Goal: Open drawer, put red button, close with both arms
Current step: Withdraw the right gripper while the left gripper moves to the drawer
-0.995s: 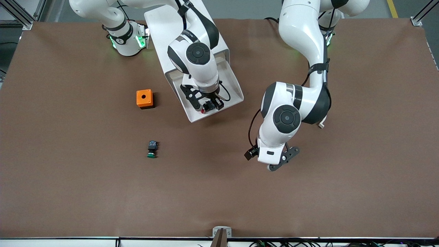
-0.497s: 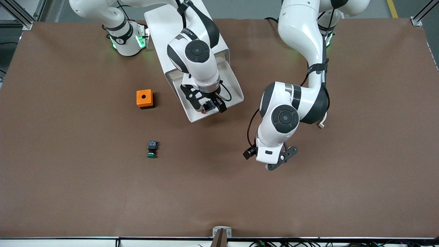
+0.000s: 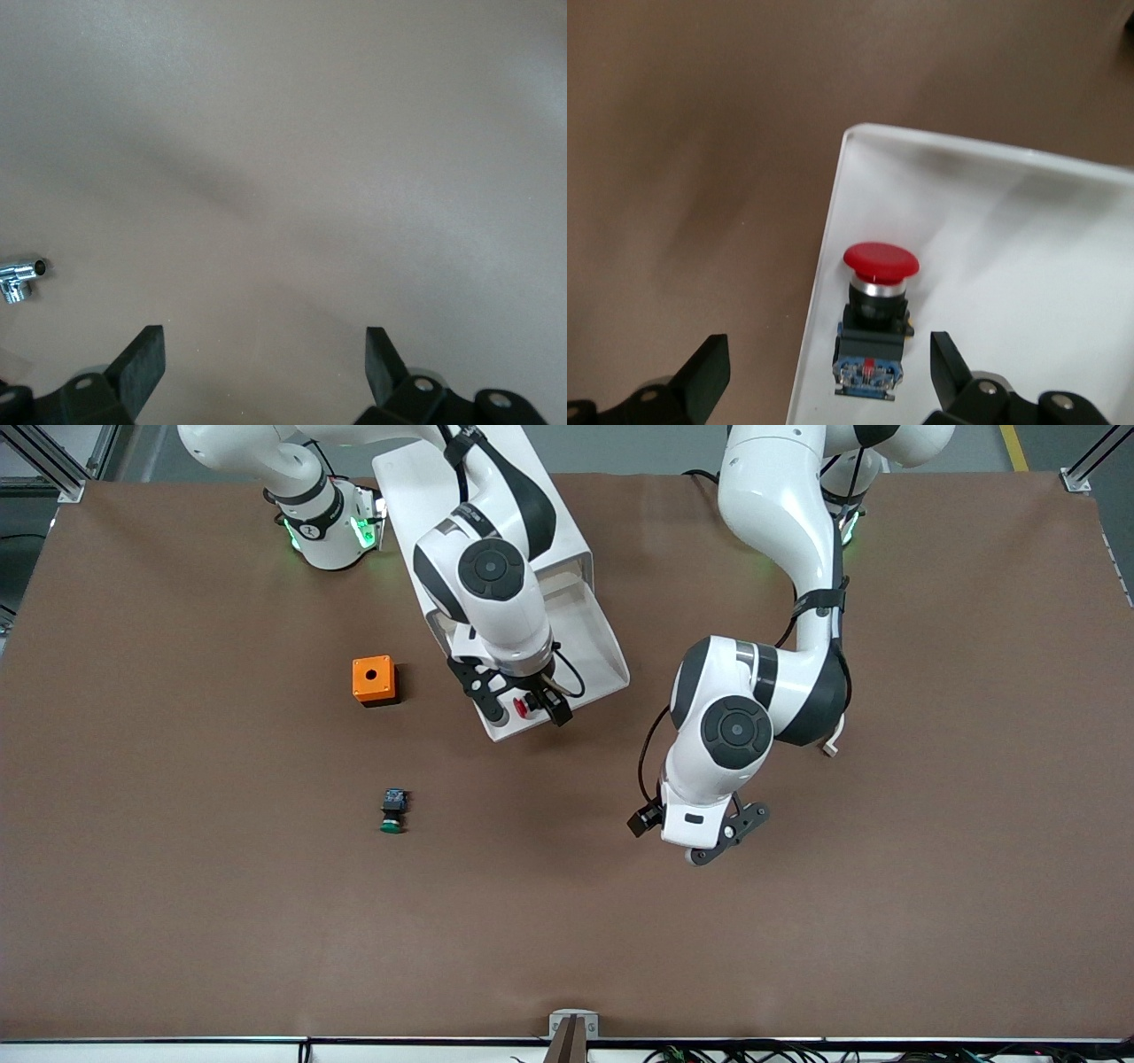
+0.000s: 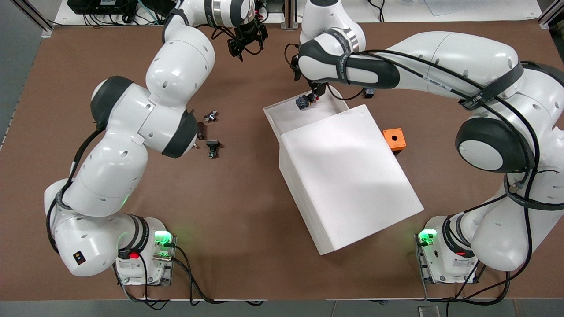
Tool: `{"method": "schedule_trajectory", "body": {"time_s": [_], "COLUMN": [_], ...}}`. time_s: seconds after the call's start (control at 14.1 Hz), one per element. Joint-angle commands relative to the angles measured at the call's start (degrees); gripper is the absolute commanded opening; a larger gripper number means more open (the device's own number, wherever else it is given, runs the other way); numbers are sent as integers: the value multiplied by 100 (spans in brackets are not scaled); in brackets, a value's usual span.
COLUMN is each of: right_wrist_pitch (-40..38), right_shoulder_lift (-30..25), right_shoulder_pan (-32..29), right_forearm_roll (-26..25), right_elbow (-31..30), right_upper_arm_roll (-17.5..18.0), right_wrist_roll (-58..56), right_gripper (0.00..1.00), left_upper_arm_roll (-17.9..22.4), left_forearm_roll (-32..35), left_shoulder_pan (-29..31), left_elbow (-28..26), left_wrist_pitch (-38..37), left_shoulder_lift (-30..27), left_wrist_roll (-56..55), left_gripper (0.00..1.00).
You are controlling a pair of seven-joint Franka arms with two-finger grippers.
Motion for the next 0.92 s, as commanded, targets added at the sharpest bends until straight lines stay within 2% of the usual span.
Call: {"method": "schedule_trajectory", "body": {"time_s": [0.0, 0.21, 0.85], "right_wrist_pitch": [-309, -775, -1944], "right_shoulder_lift": [6, -126, -820], "right_shoulder_pan": [-279, -526, -2045], "right_forearm_roll": [39, 4, -92], "right_elbow": [131, 158, 140], "right_upper_arm_roll": [39, 12, 12], "right_wrist_roll": [-623, -1396, -4367], "right_gripper": [100, 100, 100], "left_upper_arm_roll": [-148, -174, -315], "left_forearm_roll": [126, 126, 126], "left_shoulder_pan": [-39, -48, -442], "left_elbow": [-88, -88, -88], "left_wrist_pitch": [60, 60, 52], "left_shoulder_lift": [-81, -73, -82], "left_wrist_roll": [42, 42, 42], "left_gripper": [99, 99, 99]}}
